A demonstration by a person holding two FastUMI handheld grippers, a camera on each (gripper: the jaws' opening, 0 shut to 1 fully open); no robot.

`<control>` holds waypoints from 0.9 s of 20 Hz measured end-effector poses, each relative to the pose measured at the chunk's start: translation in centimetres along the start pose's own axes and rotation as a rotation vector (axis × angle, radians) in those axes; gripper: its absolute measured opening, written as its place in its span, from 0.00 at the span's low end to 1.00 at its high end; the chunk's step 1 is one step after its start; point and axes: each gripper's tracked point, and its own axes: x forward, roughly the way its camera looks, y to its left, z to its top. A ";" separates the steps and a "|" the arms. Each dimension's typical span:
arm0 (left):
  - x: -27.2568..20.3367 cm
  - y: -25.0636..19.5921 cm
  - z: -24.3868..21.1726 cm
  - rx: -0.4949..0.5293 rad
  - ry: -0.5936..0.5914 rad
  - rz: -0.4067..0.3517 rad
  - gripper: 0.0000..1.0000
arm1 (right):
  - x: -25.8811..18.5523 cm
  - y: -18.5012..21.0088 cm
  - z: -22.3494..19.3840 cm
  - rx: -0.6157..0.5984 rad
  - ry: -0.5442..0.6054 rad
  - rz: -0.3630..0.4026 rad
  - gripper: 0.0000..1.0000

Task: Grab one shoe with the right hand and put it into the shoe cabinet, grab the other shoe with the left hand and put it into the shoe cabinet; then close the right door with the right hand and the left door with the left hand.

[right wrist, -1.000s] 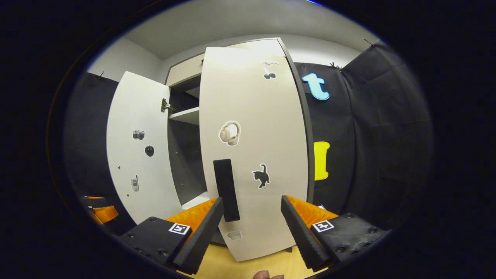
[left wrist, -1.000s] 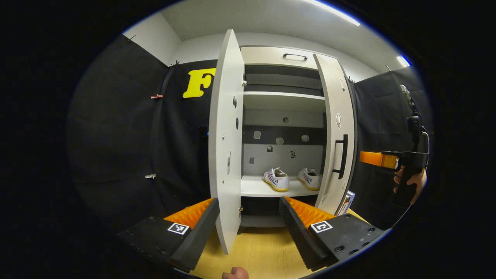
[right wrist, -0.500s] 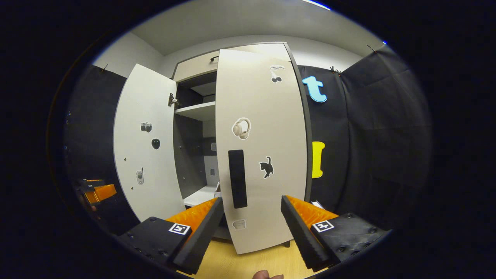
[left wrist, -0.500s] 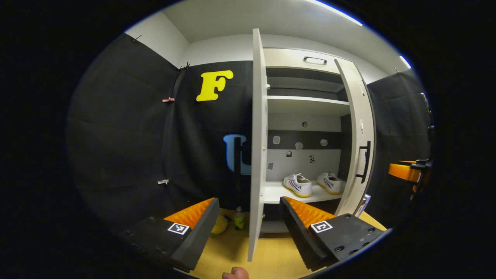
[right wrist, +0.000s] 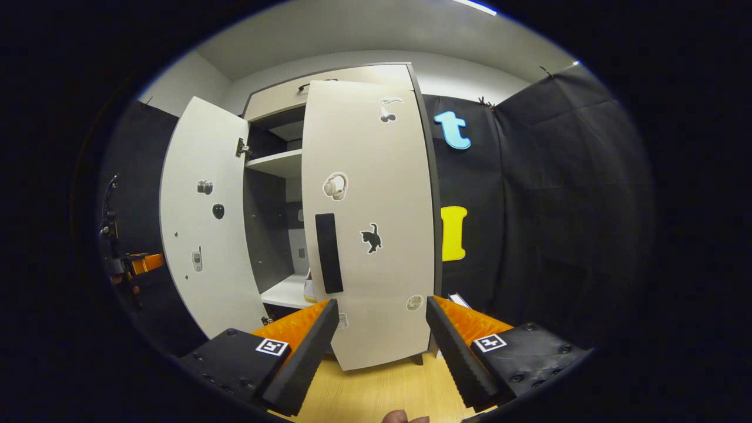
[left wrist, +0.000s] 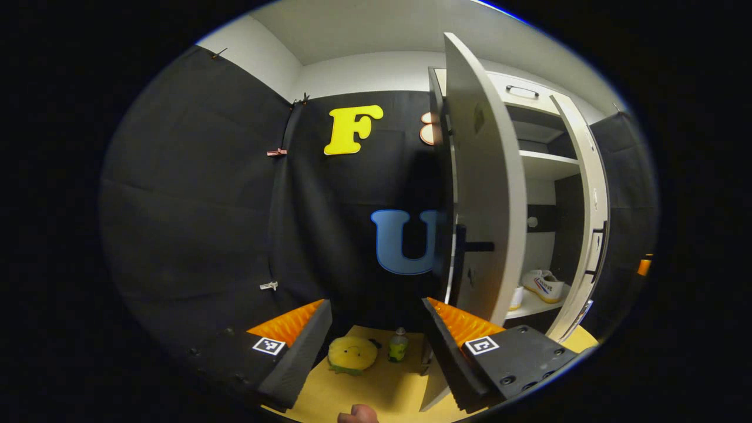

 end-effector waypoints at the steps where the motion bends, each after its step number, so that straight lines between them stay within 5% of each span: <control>1: 0.7 -0.2 -0.2 0.000 0.000 -0.007 0.95 | -0.1 -0.1 0.0 -0.001 -0.001 -0.007 0.98; 7: 1.8 -0.9 -0.7 0.022 -0.016 -0.032 0.94 | -0.9 -0.9 0.2 -0.032 -0.007 -0.024 0.98; 18: 0.8 -5.7 -1.3 -0.104 0.011 -0.045 0.91 | -1.9 -1.0 0.7 -0.009 -0.013 0.018 0.98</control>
